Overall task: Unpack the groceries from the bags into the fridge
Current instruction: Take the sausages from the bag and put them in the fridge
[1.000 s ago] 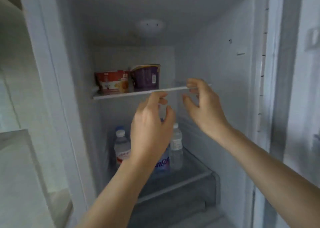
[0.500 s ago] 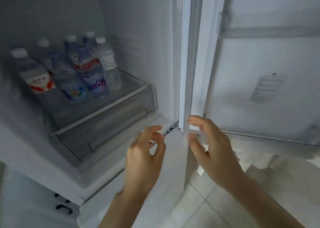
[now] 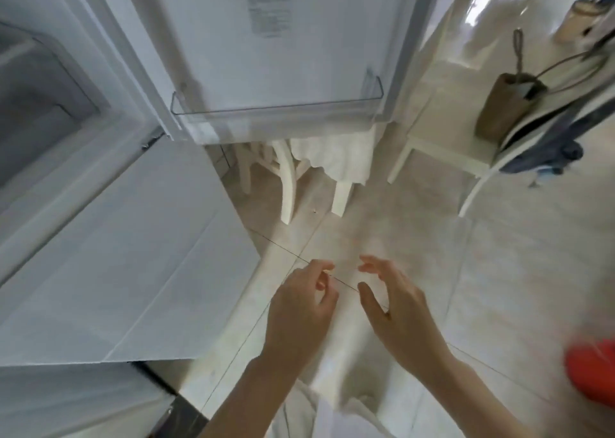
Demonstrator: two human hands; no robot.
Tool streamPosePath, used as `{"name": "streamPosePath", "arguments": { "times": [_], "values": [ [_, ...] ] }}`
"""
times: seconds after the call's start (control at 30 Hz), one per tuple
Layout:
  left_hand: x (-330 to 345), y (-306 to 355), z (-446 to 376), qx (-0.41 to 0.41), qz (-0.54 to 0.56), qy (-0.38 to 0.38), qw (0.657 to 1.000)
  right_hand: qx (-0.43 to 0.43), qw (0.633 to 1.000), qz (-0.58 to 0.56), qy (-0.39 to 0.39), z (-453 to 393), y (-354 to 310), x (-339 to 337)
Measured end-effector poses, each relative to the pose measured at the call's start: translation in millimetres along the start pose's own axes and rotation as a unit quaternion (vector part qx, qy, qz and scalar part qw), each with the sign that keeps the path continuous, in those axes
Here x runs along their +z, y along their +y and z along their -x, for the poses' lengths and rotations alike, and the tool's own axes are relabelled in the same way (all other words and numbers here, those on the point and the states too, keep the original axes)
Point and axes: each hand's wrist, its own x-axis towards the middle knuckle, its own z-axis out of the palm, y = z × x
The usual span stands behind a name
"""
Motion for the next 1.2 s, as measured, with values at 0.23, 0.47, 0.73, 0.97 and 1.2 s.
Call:
{"name": "streamPosePath", "arguments": {
  "times": [0.23, 0.47, 0.73, 0.97, 1.2],
  "values": [
    [104.9, 51.3, 33.2, 0.008, -0.013, -0.087, 0.996, 0.109, 0.992, 0.020, 0.058, 77.7, 96.4, -73.9],
    [159.5, 72.1, 4.0, 0.019, -0.051, -0.166, 0.985, 0.187, 0.979, 0.014, 0.082, 69.7, 155.7, -109.0],
    [195.2, 78.4, -129.5, 0.018, -0.058, -0.170, 0.984, 0.217, 0.972, 0.023, 0.084, -39.2, 204.9, -139.7],
    [210.2, 99.0, -262.4, 0.027, -0.052, -0.177, 0.982, 0.205, 0.973, 0.025, 0.103, -167.1, 228.2, -161.3],
    [241.6, 111.8, -360.0, -0.024, -0.100, -0.196, 0.975, 0.195, 0.979, 0.026, 0.051, -261.4, 267.6, -190.1]
  ]
}}
